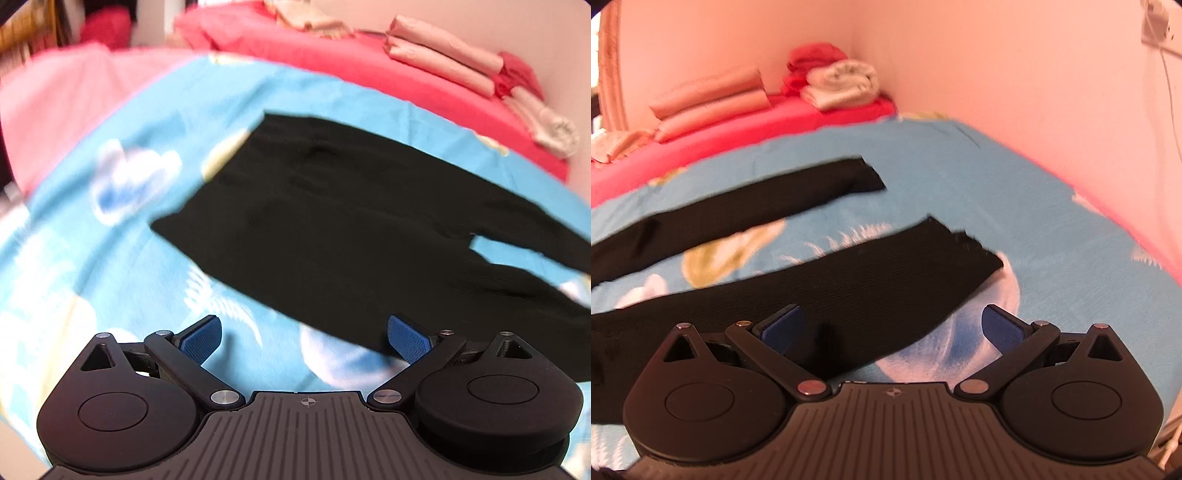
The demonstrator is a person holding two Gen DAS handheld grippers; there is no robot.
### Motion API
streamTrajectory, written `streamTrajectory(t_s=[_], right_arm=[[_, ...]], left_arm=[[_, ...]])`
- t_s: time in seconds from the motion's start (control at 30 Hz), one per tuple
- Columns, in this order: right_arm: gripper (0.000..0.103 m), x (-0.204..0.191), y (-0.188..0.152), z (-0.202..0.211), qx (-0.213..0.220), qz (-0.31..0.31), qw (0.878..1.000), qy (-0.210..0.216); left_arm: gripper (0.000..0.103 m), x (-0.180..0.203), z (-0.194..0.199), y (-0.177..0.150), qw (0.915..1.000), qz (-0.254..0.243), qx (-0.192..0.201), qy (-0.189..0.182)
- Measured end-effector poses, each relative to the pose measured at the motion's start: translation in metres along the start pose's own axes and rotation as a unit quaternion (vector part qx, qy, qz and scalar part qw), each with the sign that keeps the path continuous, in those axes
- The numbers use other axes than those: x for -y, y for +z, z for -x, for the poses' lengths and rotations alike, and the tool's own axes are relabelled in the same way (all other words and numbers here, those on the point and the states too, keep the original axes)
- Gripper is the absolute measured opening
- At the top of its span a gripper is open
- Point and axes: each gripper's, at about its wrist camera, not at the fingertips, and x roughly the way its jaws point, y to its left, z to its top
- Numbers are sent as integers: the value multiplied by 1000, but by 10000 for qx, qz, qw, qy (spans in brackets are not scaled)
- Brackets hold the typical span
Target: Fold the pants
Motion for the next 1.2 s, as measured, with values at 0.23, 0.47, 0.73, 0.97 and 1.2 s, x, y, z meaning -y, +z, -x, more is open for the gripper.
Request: streamTrajectory(t_s=[0.23,0.47,0.73,0.97,1.2], right_arm=[[102,1,6,28,-194,-564,9825,1766],[101,17,-11,22,-978,-1604,9421,2776],[93,14,-14,-10,-1071,-2056,9365,2631],[85,6,-11,-15,-978,-1911,9475,2368],[76,10,-15,-13,-945,-1877,9523,2211]], left_arm=[[103,-16,-26,5,9931,744,-301,-860],[103,-15,-30,11,9927,745,-61,-951],[103,5,-37,15,9978,496,26,-432],[103,38,-52,17,9989,-80,44,455],[103,37,-55,18,9988,-150,67,457]])
